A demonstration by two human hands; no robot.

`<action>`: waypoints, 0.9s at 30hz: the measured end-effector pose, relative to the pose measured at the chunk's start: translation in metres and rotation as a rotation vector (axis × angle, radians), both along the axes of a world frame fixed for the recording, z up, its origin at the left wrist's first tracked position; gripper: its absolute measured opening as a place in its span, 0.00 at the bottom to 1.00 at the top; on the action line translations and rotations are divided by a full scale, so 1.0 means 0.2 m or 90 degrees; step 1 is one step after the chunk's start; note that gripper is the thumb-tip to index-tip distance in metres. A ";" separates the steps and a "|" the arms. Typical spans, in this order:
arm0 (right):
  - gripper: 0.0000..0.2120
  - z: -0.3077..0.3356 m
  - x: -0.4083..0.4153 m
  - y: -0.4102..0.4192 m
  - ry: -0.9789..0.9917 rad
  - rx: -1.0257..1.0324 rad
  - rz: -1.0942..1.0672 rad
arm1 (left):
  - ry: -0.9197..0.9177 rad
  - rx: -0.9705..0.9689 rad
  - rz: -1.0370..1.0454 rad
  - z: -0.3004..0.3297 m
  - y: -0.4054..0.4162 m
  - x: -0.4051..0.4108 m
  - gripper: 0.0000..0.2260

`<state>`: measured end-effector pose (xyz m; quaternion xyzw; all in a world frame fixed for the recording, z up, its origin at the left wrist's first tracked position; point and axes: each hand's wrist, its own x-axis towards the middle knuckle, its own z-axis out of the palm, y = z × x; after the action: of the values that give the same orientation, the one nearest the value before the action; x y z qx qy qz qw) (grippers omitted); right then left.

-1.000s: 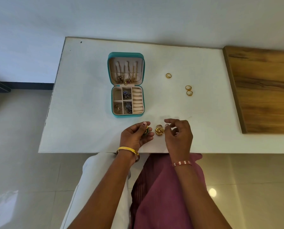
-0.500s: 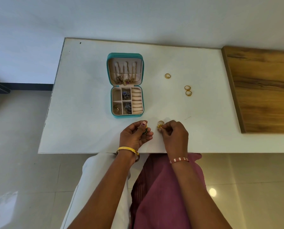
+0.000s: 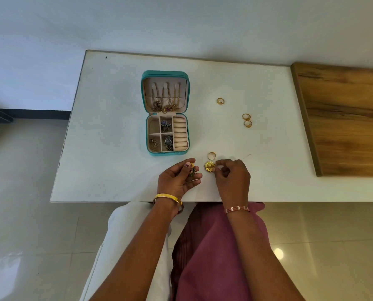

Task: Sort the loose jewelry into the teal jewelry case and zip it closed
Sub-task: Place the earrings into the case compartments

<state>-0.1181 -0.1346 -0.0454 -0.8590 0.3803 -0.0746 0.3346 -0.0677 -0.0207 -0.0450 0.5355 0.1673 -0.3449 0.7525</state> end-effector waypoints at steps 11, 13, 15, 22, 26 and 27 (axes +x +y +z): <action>0.04 0.04 0.00 0.02 -0.205 0.147 -0.043 | 0.023 -0.038 0.007 0.02 0.00 0.01 0.10; 0.07 0.04 0.00 0.03 -0.231 0.186 -0.052 | 0.027 -0.040 0.014 0.02 0.00 0.01 0.10; 0.08 0.04 0.00 0.03 -0.233 0.230 -0.056 | 0.022 -0.037 0.011 0.02 0.00 0.01 0.11; 0.08 0.09 0.01 0.05 -0.246 0.405 -0.037 | -0.005 -0.014 0.008 0.02 0.00 0.00 0.10; 0.09 0.12 -0.01 0.04 -0.276 0.542 -0.089 | -0.016 0.001 0.040 0.04 0.01 0.00 0.10; 0.09 0.12 -0.01 0.04 -0.284 0.585 -0.092 | -0.021 0.005 0.046 0.04 0.02 0.00 0.11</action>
<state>-0.1203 -0.1264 -0.0216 -0.5580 0.3515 -0.1039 0.7445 -0.0676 -0.0174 -0.0363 0.5377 0.1751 -0.3080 0.7651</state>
